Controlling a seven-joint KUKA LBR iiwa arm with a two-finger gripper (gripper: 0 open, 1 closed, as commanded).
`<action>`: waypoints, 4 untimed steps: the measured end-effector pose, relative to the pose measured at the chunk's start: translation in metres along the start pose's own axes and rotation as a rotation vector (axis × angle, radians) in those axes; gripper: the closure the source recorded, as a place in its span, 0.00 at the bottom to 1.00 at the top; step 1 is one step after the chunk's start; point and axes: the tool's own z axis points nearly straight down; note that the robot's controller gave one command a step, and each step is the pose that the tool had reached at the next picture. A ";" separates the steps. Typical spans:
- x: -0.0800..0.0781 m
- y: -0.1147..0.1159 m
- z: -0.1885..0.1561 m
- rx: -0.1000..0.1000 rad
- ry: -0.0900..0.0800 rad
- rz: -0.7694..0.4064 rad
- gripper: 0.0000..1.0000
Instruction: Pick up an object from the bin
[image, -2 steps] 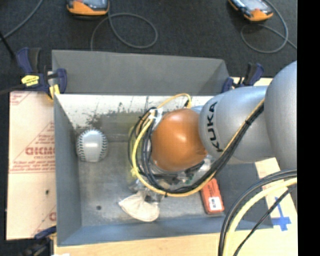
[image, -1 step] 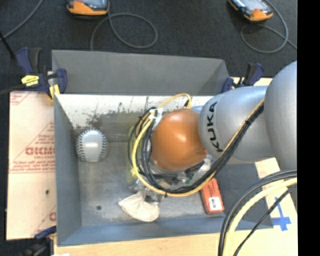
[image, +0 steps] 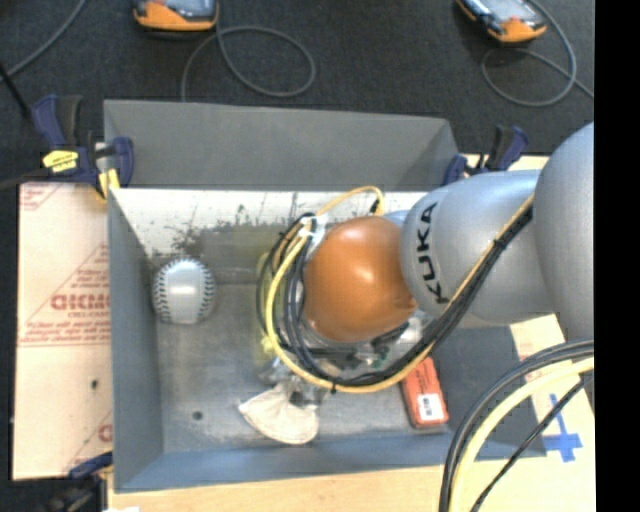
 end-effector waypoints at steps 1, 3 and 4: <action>0.001 0.001 -0.021 -0.006 0.005 0.001 1.00; -0.001 0.000 -0.066 0.000 0.000 0.000 1.00; -0.001 0.000 -0.081 0.000 0.000 0.000 1.00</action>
Offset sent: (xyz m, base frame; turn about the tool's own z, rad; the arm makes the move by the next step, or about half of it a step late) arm 0.0000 -0.0001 0.0267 0.0000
